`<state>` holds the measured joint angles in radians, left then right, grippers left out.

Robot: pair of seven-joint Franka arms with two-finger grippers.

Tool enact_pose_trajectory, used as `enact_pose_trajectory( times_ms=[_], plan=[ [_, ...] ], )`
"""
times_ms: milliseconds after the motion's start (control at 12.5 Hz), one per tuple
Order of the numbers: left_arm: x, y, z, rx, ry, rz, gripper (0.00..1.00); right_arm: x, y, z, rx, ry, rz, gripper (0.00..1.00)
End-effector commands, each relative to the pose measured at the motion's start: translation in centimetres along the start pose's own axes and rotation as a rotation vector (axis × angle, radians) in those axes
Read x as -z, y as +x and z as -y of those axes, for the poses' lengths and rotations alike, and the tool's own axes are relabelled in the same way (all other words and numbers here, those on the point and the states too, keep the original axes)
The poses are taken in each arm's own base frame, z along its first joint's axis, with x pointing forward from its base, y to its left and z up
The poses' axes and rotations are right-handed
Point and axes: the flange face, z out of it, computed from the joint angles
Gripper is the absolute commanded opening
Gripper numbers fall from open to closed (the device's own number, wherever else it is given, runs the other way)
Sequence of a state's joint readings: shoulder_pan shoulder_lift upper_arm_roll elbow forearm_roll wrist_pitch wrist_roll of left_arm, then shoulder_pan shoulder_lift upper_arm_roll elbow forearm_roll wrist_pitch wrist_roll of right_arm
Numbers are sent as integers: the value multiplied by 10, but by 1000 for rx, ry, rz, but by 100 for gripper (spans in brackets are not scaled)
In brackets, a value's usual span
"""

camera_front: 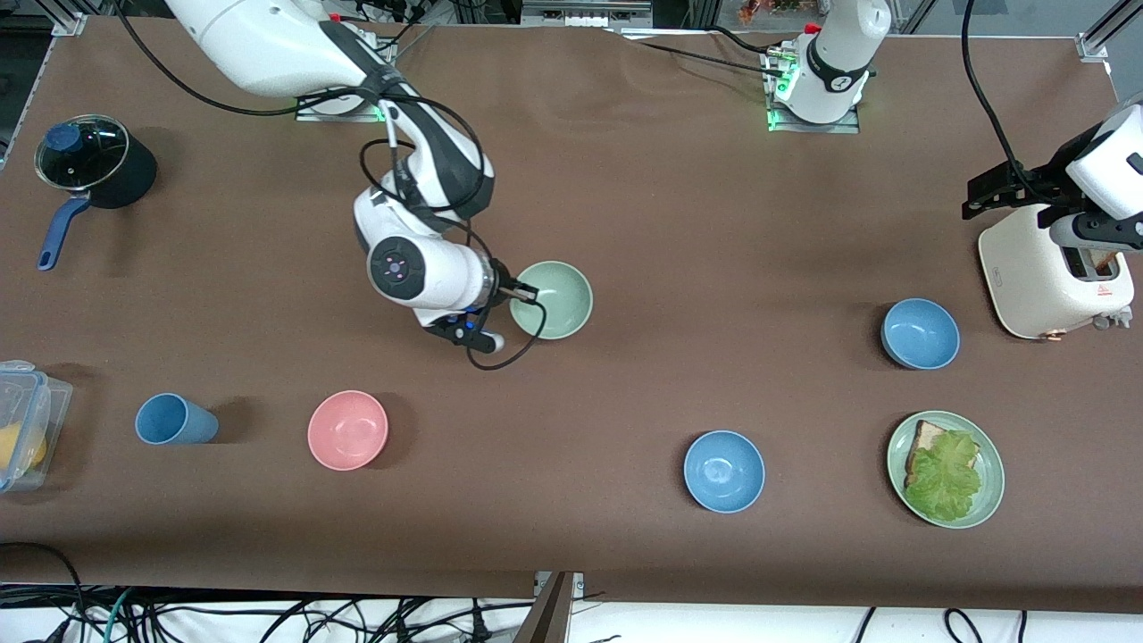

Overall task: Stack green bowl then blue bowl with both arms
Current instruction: 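Carry the green bowl with the right gripper to the table middle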

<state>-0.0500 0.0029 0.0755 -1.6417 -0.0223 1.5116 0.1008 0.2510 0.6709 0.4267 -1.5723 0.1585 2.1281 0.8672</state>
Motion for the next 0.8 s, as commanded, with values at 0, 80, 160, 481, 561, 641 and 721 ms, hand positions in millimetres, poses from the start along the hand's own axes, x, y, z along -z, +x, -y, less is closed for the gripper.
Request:
enact_pose_trajectory(
  times_ms=[0, 80, 160, 481, 561, 641, 721],
  plan=[
    [8, -2, -2, 5, -5, 0, 100, -17, 1, 11, -12, 31, -3, 0],
    [8, -2, -2, 5, -5, 0, 100, -27, 0, 13, -9, 31, 1, 0],
    [8, -2, -1, 7, -5, 0, 100, -41, -3, 17, -3, 33, 4, 0],
    [8, -2, -1, 7, -5, 0, 100, -85, -13, 27, 8, 54, 6, 0],
    [8, -2, -1, 7, -5, 0, 100, -89, -14, 28, 10, 57, 4, 0],
    [8, -2, -2, 5, -5, 0, 100, -94, -13, 27, 8, 57, 6, 0],
    [8, -2, -1, 7, -5, 0, 100, -97, -16, 29, 10, 56, 9, 0]
  ],
)
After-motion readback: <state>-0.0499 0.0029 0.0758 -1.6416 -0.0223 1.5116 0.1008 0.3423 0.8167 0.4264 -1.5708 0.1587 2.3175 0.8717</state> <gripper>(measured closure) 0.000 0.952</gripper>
